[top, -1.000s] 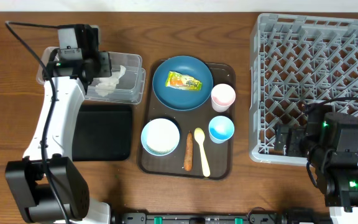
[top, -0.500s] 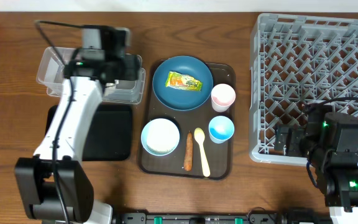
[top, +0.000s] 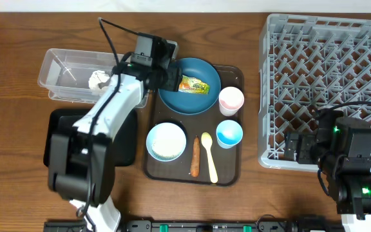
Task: Sort waste into correct bins and load items into the dishwasher rack
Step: 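Move the left gripper back and grasp the yellow Apollo wrapper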
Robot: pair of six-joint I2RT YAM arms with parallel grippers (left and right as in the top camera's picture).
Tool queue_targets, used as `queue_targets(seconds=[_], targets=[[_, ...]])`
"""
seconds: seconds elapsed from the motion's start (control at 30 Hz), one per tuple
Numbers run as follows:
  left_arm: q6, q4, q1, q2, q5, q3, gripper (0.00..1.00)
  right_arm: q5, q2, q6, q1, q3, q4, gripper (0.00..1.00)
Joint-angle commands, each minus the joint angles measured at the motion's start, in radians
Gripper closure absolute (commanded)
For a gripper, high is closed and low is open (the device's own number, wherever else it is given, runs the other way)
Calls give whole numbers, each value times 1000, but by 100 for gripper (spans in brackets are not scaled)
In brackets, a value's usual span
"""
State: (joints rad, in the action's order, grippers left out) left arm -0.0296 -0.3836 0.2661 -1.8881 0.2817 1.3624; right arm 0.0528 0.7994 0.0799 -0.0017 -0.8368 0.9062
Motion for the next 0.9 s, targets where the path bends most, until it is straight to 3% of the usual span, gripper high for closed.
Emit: queue_targets(seconds=[0.0, 0.27, 0.73, 0.87], targets=[[-3, 35, -2, -49, -13, -18, 36, 3, -1, 13, 13, -20, 3, 1], [-3, 109, -2, -126, -13, -18, 36, 3, -1, 13, 13, -20, 11, 1], [-2, 108, 0, -195, -12, -18, 37, 3, -1, 13, 13, -20, 10, 1], [-2, 104, 4, -195, -5, -18, 55, 3, -1, 13, 13, -20, 10, 1]])
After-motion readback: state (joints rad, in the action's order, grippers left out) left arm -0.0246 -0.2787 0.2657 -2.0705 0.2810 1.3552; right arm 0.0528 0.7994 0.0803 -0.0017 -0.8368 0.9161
